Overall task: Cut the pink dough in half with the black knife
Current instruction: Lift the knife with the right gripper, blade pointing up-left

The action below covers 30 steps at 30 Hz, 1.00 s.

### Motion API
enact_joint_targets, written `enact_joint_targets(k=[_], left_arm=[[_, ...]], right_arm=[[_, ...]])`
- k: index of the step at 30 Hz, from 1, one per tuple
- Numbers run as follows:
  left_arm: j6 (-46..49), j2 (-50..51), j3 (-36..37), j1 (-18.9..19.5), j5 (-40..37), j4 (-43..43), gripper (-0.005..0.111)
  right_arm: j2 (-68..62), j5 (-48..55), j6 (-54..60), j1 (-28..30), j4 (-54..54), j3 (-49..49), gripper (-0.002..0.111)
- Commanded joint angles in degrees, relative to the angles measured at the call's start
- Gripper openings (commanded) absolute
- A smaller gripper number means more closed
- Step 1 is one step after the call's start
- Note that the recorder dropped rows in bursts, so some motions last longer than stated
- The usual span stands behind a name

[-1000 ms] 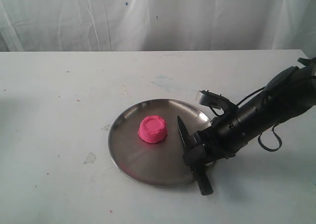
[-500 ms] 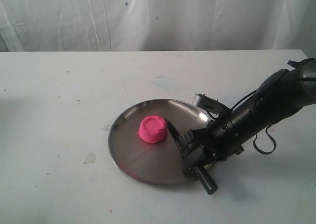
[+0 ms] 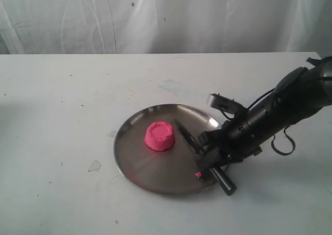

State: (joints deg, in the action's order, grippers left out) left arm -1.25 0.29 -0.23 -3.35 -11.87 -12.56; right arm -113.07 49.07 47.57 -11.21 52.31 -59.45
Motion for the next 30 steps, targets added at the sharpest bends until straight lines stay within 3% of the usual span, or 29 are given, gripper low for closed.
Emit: enact_joint_targets(k=[1,8,18,26,30], left_arm=[[0.0,-0.3,0.2,0.0,-0.2,-0.4,0.000],[0.0,-0.3,0.2,0.0,-0.2,-0.4,0.000],[0.0,-0.3,0.2,0.0,-0.2,-0.4,0.000],[0.0,-0.3,0.2,0.0,-0.2,-0.4,0.000],[0.0,-0.3,0.2,0.0,-0.2,-0.4,0.000]], right_arm=[[3.3,-1.4,-0.1,1.5,-0.3,-0.1,0.013],[8.5,-3.1,-0.1,1.6,-2.2,-0.1,0.008],[23.1,-12.4,-4.8,-2.1,-13.6,2.9,0.000],[32.2,-14.7,-19.7,-9.0,-33.1,4.8,0.000],[35.0,-14.1,-36.1,-14.1,-48.5,4.8,0.000]])
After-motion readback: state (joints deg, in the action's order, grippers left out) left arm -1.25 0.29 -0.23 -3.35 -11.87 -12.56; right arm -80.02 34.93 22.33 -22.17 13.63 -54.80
